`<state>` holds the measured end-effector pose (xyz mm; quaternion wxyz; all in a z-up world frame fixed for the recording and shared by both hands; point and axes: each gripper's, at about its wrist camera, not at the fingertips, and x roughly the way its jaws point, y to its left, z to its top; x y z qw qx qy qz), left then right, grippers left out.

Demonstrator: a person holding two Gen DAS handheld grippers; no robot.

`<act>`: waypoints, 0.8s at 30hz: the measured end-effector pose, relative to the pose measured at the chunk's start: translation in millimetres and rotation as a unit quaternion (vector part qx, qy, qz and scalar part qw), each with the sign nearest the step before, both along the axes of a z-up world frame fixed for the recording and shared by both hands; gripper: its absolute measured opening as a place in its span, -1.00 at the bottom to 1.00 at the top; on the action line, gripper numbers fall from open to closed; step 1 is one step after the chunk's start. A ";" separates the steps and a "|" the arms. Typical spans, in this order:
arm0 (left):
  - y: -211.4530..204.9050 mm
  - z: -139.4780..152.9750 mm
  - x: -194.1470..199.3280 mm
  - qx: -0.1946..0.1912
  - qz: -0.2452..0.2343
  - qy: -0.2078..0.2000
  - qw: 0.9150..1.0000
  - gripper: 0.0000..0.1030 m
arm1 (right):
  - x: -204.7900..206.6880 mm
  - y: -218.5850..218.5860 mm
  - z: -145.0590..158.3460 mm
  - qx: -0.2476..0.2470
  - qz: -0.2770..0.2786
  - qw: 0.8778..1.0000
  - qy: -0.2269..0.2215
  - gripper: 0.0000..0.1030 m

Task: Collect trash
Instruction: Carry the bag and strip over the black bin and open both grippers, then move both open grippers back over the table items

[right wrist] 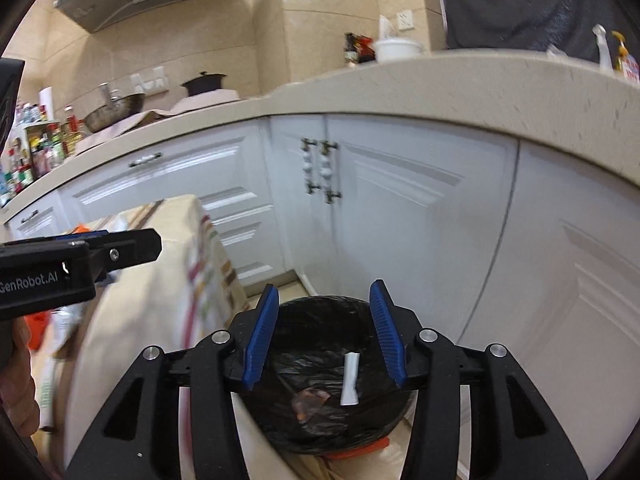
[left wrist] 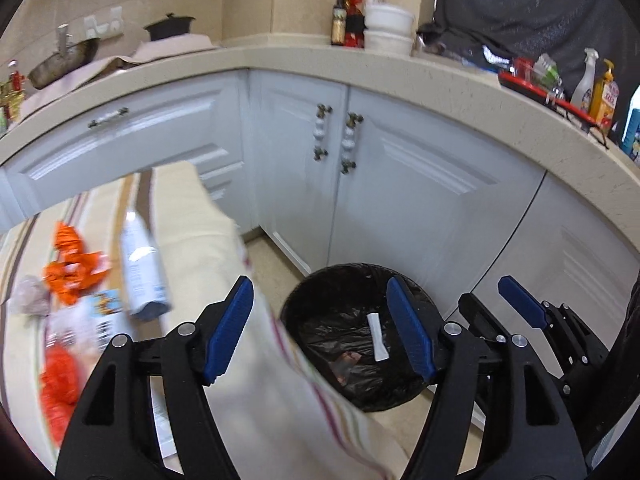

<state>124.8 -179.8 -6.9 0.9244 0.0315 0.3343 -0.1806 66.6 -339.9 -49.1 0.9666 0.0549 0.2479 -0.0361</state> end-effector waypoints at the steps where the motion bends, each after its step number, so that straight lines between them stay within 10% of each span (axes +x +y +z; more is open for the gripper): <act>1: 9.4 3.3 -6.5 0.001 0.004 -0.007 1.000 0.32 | -2.9 7.0 2.4 -0.001 0.006 1.000 -0.002 -0.06; 24: 218.7 -16.2 -107.8 0.024 0.167 -0.017 0.986 0.43 | -58.1 173.0 -7.6 -0.020 0.204 0.979 0.020 0.04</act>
